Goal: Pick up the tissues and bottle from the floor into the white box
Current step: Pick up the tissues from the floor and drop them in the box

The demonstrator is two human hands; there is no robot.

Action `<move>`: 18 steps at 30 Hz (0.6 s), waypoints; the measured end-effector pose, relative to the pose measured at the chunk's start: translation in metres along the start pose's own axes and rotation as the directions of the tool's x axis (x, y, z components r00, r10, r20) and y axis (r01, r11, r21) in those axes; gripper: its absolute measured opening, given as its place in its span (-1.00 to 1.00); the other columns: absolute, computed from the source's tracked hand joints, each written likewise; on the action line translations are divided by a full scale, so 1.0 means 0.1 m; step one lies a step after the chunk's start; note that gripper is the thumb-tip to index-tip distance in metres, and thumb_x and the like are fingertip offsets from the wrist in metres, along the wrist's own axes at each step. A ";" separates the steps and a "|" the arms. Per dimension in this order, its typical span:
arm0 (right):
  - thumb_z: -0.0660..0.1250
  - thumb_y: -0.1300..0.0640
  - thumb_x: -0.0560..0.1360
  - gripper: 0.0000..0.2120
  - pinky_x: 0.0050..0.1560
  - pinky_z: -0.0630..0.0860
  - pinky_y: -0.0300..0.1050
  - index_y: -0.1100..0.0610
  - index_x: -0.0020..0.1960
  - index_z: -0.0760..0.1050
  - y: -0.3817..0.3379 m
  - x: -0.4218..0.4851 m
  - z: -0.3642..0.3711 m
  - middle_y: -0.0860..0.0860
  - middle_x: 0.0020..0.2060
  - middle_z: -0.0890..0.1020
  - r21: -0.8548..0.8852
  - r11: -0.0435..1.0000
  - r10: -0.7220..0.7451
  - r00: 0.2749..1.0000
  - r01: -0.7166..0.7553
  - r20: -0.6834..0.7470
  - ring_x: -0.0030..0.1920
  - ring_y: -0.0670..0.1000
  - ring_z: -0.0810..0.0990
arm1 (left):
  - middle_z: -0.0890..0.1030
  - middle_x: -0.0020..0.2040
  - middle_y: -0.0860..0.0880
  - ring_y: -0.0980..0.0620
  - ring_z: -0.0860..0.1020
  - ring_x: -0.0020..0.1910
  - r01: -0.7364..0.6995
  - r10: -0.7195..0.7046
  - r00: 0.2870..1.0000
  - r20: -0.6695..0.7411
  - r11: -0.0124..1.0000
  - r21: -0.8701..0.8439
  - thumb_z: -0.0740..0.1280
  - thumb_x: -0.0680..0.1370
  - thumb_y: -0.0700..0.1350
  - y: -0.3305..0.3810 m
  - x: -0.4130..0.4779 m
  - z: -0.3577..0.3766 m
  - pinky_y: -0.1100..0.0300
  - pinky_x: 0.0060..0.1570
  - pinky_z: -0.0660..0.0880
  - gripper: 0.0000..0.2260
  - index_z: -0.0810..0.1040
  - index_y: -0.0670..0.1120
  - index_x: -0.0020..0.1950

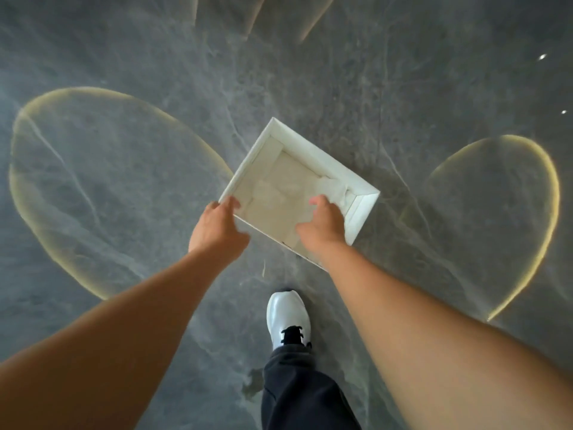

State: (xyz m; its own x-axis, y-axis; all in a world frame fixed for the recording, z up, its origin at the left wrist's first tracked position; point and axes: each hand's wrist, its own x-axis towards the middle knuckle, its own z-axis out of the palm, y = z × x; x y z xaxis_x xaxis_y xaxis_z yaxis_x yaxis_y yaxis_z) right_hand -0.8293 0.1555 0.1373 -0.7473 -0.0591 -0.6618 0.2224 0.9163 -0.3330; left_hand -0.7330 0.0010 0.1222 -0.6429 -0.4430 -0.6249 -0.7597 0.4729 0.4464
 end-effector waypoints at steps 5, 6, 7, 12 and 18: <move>0.36 0.22 0.36 -0.60 0.13 0.49 -0.05 0.15 0.20 0.46 -0.96 -0.50 0.94 0.15 0.06 0.59 -0.096 0.981 -0.157 0.978 0.171 0.139 0.11 0.17 0.55 | 0.53 0.12 -0.12 -0.16 0.52 0.13 0.169 -0.168 0.985 -0.032 0.986 0.013 0.38 0.32 -0.19 -1.18 -0.14 -0.84 0.06 0.09 0.49 -0.61 0.50 -0.02 0.13; 0.37 0.22 0.36 -0.62 0.10 0.50 -0.06 0.14 0.17 0.47 -1.21 -0.60 1.19 0.15 0.04 0.61 -0.114 0.974 -0.177 0.970 0.197 0.168 0.09 0.18 0.57 | 0.52 0.13 -0.13 -0.17 0.52 0.14 0.188 -0.188 0.982 -0.034 0.982 0.021 0.37 0.33 -0.19 -1.46 -0.17 -1.03 0.05 0.11 0.49 -0.62 0.50 -0.03 0.13; 0.38 0.21 0.36 -0.64 0.07 0.49 -0.07 0.13 0.15 0.49 -1.48 -0.69 1.47 0.15 0.02 0.63 -0.138 0.963 -0.203 0.960 0.232 0.195 0.07 0.18 0.58 | 0.51 0.14 -0.14 -0.18 0.52 0.16 0.204 -0.203 0.979 -0.038 0.979 0.031 0.36 0.34 -0.19 -1.75 -0.18 -1.24 0.05 0.13 0.49 -0.63 0.49 -0.03 0.14; 0.40 0.16 0.35 -0.74 0.03 0.52 -0.07 0.08 0.04 0.53 -2.85 -1.37 3.14 0.15 -0.08 0.68 -0.253 0.867 -0.322 0.871 0.429 0.372 0.01 0.17 0.62 | 0.48 0.15 -0.16 -0.22 0.52 0.17 0.343 -0.342 0.936 -0.084 0.939 -0.006 0.32 0.37 -0.16 -3.56 -0.43 -2.30 -0.03 0.12 0.52 -0.65 0.46 -0.08 0.15; 0.36 0.14 0.37 -0.68 0.04 0.48 -0.09 0.07 0.13 0.48 -4.35 -2.29 5.02 0.13 0.01 0.63 -0.284 0.668 -0.446 0.675 0.688 0.588 0.07 0.16 0.58 | 0.48 0.14 -0.14 -0.22 0.52 0.17 0.492 -0.490 0.868 -0.082 0.870 0.006 0.32 0.36 -0.13 -5.80 -0.79 -3.39 -0.02 0.07 0.51 -0.65 0.46 -0.03 0.15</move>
State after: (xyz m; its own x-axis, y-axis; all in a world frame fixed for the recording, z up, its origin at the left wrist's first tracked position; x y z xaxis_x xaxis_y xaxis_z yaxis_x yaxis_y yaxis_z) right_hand -0.4403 -0.4280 0.0968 -0.2357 -0.6810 -0.6933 -0.5428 0.6840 -0.4873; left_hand -0.2751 -0.4961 0.1294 -0.1934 -0.6785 -0.7087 -0.9772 0.1978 0.0774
